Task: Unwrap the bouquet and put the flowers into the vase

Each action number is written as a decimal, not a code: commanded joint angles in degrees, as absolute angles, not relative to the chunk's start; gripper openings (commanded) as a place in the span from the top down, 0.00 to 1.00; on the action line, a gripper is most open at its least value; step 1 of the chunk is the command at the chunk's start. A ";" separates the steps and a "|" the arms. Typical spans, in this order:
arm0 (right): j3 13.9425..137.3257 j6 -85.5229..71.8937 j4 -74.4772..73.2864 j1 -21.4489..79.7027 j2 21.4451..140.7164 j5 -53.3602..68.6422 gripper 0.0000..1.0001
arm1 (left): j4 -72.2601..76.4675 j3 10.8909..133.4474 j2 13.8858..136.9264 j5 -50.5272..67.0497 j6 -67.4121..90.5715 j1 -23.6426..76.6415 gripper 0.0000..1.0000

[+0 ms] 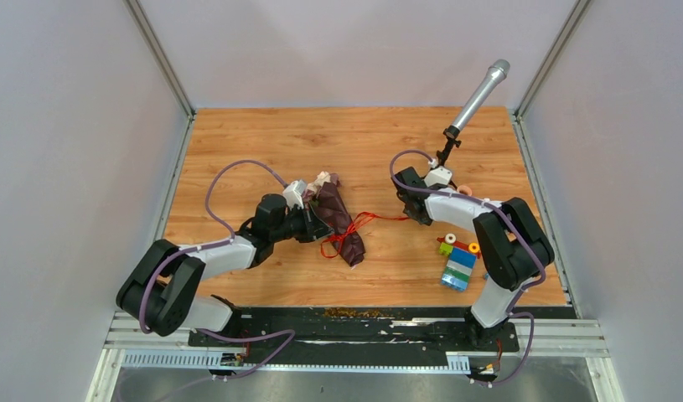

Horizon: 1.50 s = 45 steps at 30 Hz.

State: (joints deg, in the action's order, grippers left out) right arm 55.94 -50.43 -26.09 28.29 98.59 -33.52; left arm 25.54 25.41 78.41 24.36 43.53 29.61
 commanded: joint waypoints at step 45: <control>34.60 -29.74 5.18 33.13 72.38 -39.00 1.00 | 14.18 28.40 71.78 17.43 41.79 21.84 1.00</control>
